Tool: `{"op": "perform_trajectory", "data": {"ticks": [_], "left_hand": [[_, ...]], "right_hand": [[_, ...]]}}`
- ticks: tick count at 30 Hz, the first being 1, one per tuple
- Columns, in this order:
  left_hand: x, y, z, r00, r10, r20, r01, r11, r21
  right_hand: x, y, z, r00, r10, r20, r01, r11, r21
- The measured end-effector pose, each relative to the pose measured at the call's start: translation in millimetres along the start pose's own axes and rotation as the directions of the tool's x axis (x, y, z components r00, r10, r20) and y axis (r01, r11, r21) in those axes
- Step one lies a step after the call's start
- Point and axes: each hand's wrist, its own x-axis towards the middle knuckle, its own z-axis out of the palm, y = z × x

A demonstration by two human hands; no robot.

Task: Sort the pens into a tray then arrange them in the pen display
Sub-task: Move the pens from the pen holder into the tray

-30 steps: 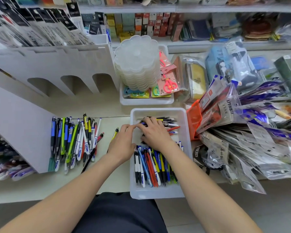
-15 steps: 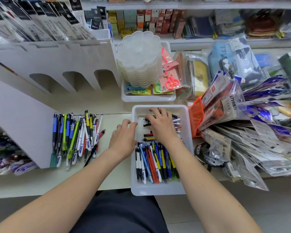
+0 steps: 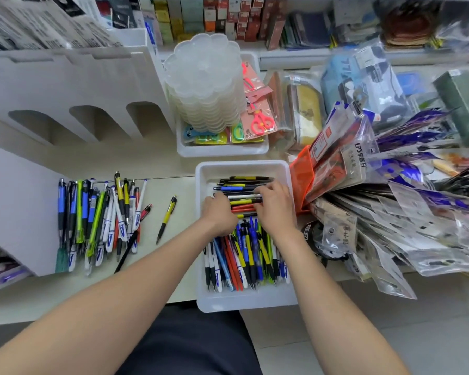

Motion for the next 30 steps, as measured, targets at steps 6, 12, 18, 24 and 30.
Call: {"op": "perform_trajectory", "data": {"ticks": [6,12,18,24,30], "left_hand": [[6,9,12,0.995,-0.044,-0.089,0.024,0.975,-0.22],[-1,-2,14,0.979,0.18,-0.095,-0.177,0.984,0.032],[3,-4,30,0.98,0.148,-0.129,-0.14,0.987,0.074],[6,2,23,0.959,0.243,-0.145,-0.245,0.97,0.002],[0,-10,29,0.921,0.356,-0.161,-0.287,0.896,0.339]], "right_hand": [[2,0,-2,0.994,-0.042,0.097,0.047,0.997,-0.057],[-23,2,-5,0.989,0.068,-0.128,-0.047,0.986,0.162],[-43,-8,2,0.997,0.015,0.071,-0.024,0.991,0.129],[-42,3,10,0.974,-0.132,0.184,0.137,0.99,-0.015],[-45,7,9,0.979,-0.182,0.096,0.185,0.983,-0.019]]}}
